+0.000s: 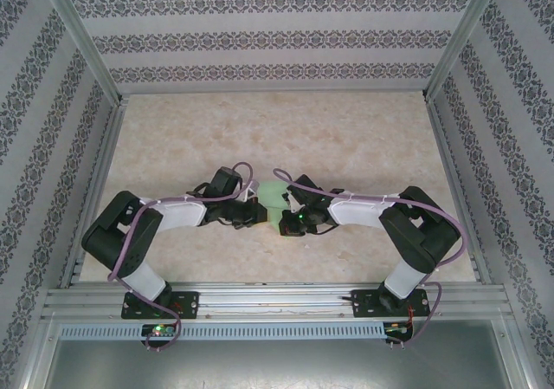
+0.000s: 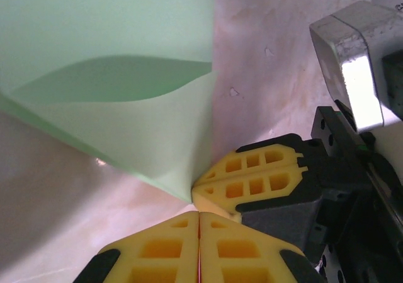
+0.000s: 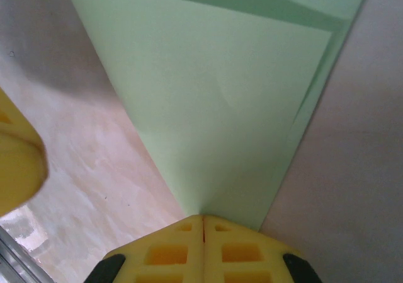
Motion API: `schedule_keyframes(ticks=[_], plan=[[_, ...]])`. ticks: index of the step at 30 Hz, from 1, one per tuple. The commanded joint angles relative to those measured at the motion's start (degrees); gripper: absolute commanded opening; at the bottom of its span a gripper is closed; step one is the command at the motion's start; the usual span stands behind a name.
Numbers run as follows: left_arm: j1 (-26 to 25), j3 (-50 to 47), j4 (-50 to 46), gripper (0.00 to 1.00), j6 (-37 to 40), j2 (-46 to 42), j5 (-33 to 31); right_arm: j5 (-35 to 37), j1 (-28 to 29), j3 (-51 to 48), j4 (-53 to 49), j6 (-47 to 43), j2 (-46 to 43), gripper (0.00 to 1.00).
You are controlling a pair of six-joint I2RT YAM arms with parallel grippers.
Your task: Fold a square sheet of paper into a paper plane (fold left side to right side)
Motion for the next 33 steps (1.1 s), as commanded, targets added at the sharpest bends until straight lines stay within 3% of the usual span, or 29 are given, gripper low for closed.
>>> schedule_keyframes(ticks=[1,13,33], plan=[[-1.1,0.8,7.0,0.08,-2.5,2.1,1.9,7.4,0.4,-1.6,-7.5,0.2,3.9,0.0],[-1.6,4.6,4.9,0.07,0.5,8.7,0.7,7.9,0.4,-1.1,-8.8,-0.4,4.3,0.0],[-1.2,7.1,-4.3,0.04,4.4,13.6,-7.0,9.6,0.3,0.2,-12.9,-1.9,4.6,0.0]])
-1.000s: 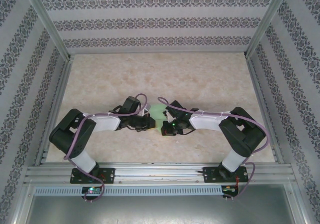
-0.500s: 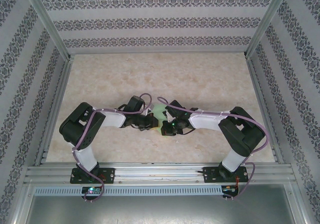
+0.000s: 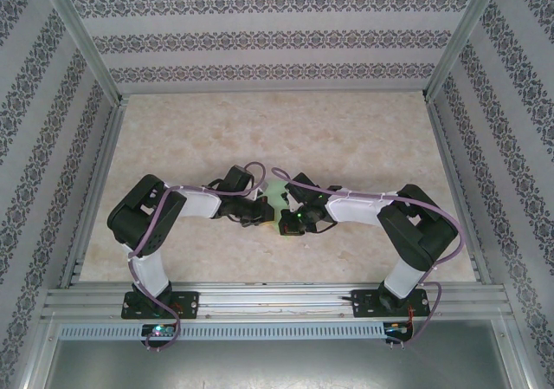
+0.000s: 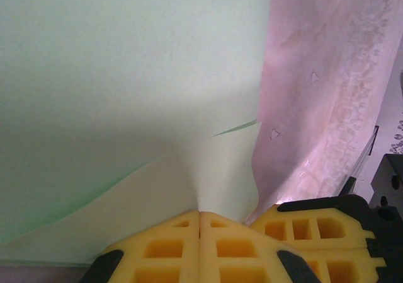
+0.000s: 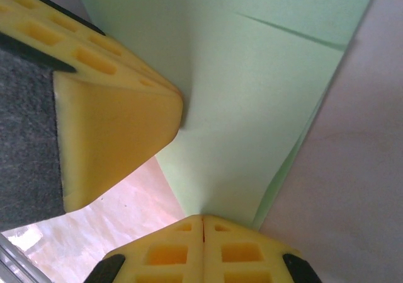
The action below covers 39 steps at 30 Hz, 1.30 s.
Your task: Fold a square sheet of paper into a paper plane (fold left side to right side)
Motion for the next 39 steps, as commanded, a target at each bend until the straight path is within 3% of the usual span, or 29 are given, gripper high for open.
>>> schedule_keyframes(ticks=[1,23,39], plan=[[0.0,0.2,-4.0,0.04,2.2,2.5,-5.7,9.0,0.3,-2.1,-9.3,-1.4,3.5,0.0],[12.8,1.5,-5.8,0.04,8.6,3.9,-4.9,8.6,0.2,-1.7,-9.7,-1.4,3.7,0.0],[12.0,-2.0,-8.4,0.04,8.8,-11.9,-0.8,8.1,-0.1,-1.6,-8.8,-0.9,3.5,0.0]])
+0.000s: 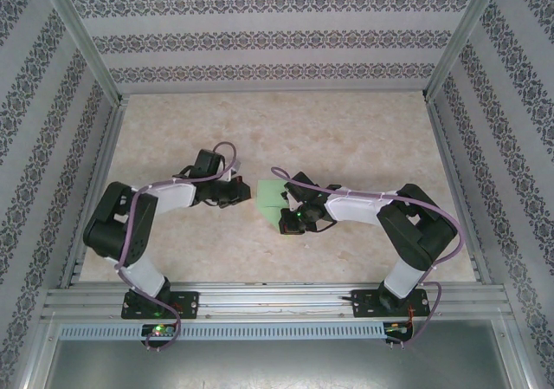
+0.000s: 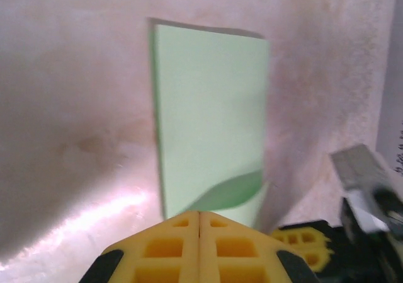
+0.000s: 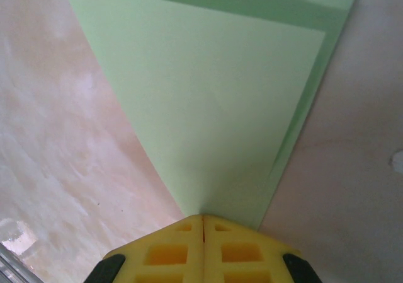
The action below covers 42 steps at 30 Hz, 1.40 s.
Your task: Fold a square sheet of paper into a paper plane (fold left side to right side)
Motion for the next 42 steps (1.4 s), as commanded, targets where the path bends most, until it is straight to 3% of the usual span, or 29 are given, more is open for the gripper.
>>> schedule_keyframes(ticks=[1,11,31,42], plan=[[-1.5,-2.4,-0.4,0.04,-0.4,-2.2,2.0,7.3,-0.1,-2.5,-7.9,-0.6,3.3,0.0],[-9.3,-0.9,8.0,0.04,-5.6,3.7,5.3,7.4,-0.2,-2.6,-7.9,-0.6,3.3,0.0],[-9.8,3.3,-2.5,0.02,1.3,12.4,-0.9,5.4,-0.8,-1.1,-7.4,-0.9,2.5,0.0],[-9.8,3.2,-3.5,0.0,1.5,12.6,-2.2,-2.7,-2.5,2.5,-3.2,2.0,-4.4,0.0]])
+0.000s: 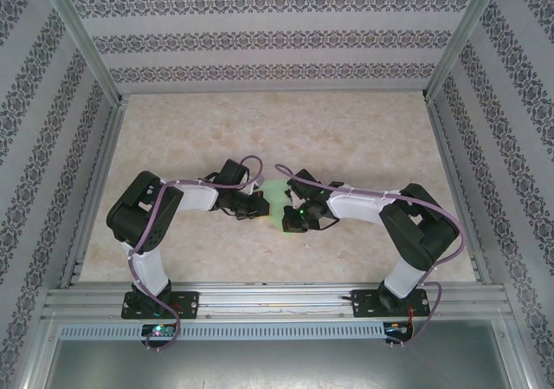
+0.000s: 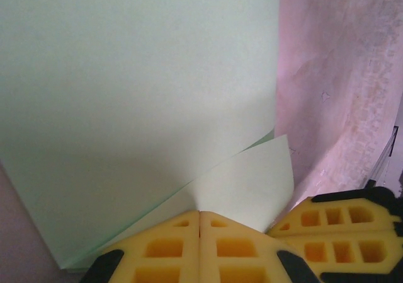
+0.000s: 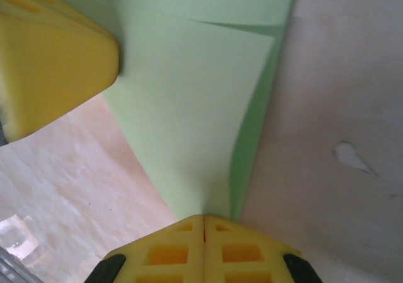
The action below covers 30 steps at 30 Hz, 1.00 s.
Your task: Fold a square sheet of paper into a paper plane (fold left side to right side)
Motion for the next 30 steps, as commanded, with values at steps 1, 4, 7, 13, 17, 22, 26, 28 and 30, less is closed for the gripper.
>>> schedule_keyframes(ticks=[1,4,7,13,17,22,26,28,30], plan=[[-0.4,-0.1,-4.7,0.0,1.7,2.1,-3.8,-3.6,-0.8,1.7,0.1,1.9,-3.8,0.0],[-0.5,-0.2,-4.5,0.0,1.7,2.0,-3.6,-5.7,-0.7,2.2,1.7,3.5,-4.9,0.0],[-0.5,-0.2,-4.4,0.0,1.6,2.0,-3.6,-5.7,0.2,2.9,3.0,4.4,-4.7,0.0],[-0.5,-0.3,-4.4,0.0,1.7,1.9,-3.6,-4.4,1.9,4.4,5.5,5.8,0.0,0.0],[-0.5,-0.6,-4.2,0.0,1.5,1.8,-3.7,-3.3,2.5,4.8,6.1,6.5,2.5,0.0],[-0.5,-0.7,-4.1,0.0,1.4,1.6,-3.7,-1.8,2.4,4.3,6.2,6.7,3.6,0.0],[-0.5,-0.7,-4.1,0.0,1.4,1.6,-3.7,-1.4,2.2,4.3,6.1,6.6,4.3,0.0],[-0.5,-0.6,-4.1,0.0,1.4,1.7,-3.8,-1.1,2.0,4.3,6.1,6.5,4.5,0.0],[-0.5,-0.6,-4.3,0.0,1.4,1.8,-3.6,-1.1,1.9,4.4,5.8,6.3,4.8,0.0]])
